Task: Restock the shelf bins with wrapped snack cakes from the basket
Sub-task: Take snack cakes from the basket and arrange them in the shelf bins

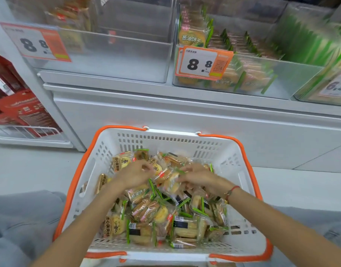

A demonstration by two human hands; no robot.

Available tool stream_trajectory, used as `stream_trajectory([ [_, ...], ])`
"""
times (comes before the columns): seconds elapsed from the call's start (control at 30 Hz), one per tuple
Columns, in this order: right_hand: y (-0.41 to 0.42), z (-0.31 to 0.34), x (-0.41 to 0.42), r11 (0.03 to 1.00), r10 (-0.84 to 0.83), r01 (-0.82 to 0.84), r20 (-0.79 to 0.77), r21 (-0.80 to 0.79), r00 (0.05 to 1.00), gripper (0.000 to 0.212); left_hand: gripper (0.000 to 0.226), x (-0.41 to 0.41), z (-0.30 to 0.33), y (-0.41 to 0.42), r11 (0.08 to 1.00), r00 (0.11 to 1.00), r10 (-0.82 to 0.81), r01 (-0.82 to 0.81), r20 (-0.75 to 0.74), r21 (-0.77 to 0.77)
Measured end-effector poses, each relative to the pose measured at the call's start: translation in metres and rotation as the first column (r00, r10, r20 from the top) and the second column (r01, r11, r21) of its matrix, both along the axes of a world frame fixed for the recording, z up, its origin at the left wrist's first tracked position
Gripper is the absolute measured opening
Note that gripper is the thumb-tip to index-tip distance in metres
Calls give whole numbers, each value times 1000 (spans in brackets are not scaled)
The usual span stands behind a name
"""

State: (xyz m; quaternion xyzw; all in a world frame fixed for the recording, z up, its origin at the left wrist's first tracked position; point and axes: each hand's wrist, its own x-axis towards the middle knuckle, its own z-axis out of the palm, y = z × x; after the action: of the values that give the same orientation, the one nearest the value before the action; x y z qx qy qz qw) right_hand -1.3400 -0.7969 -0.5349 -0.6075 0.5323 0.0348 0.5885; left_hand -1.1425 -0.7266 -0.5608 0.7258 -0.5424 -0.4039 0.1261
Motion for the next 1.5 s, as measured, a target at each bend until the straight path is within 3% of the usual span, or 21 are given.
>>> stream_trajectory([
  [0.1, -15, 21, 3, 997, -73, 74, 111, -1, 991, 22, 17, -13, 34, -11, 986, 917, 158, -166, -365, 12],
  [0.23, -21, 50, 2, 976, -211, 183, 320, 114, 924, 38, 16, -16, 61, -15, 948, 751, 243, -317, -614, -13],
  [0.3, -22, 61, 0, 984, -178, 157, 368, 88, 912, 37, 20, -17, 72, -16, 918, 754, 244, -382, -609, -104],
  [0.43, -25, 83, -1, 968, -6, 86, 319, -238, 948, 34, 15, -25, 97, -22, 867, 794, 153, -393, -588, -306],
  [0.53, -37, 107, -4, 917, 55, 91, 348, -389, 936, 28, 19, -29, 117, -38, 786, 838, 85, -389, -539, -480],
  [0.6, -52, 126, -8, 848, 109, 89, 338, -522, 935, 23, 22, -25, 132, -55, 682, 846, 133, -456, -516, -572],
  [0.67, -72, 149, -15, 746, 114, 134, 323, -652, 940, 22, 24, -18, 154, -76, 512, 850, 166, -508, -500, -693],
  [0.77, -102, 184, -29, 600, 71, 206, 308, -773, 949, 23, 34, -8, 189, -108, 304, 884, 174, -467, -433, -831],
  [0.83, -119, 206, -42, 504, 41, 220, 277, -835, 960, 20, 48, -2, 206, -129, 312, 919, 166, -393, -357, -865],
  [0.97, -150, 238, -69, 323, -15, 242, 250, -915, 968, 15, 76, 3, 216, -158, 479, 960, 117, -280, -256, -832],
  [1.07, -175, 255, -87, 290, -108, 363, 347, -885, 932, 16, 82, 3, 214, -165, 488, 968, 125, -252, -218, -836],
  [1.2, -216, 258, -110, 306, -232, 28, -46, -951, 972, 23, 86, 4, 213, -165, 469, 972, 106, -237, -212, -851],
  [1.33, -242, 249, -111, 404, -236, -385, -501, -830, 833, 20, 94, 6, 212, -164, 478, 981, 101, -195, -166, -856],
  [1.4, -250, 241, -105, 451, -214, -476, -609, -755, 764, 19, 98, 7, 211, -164, 490, 986, 96, -168, -138, -855],
  [1.5, -259, 232, -97, 437, -216, -540, -667, -719, 713, 22, 104, 10, 212, -164, 512, 990, 66, -141, -125, -847],
])
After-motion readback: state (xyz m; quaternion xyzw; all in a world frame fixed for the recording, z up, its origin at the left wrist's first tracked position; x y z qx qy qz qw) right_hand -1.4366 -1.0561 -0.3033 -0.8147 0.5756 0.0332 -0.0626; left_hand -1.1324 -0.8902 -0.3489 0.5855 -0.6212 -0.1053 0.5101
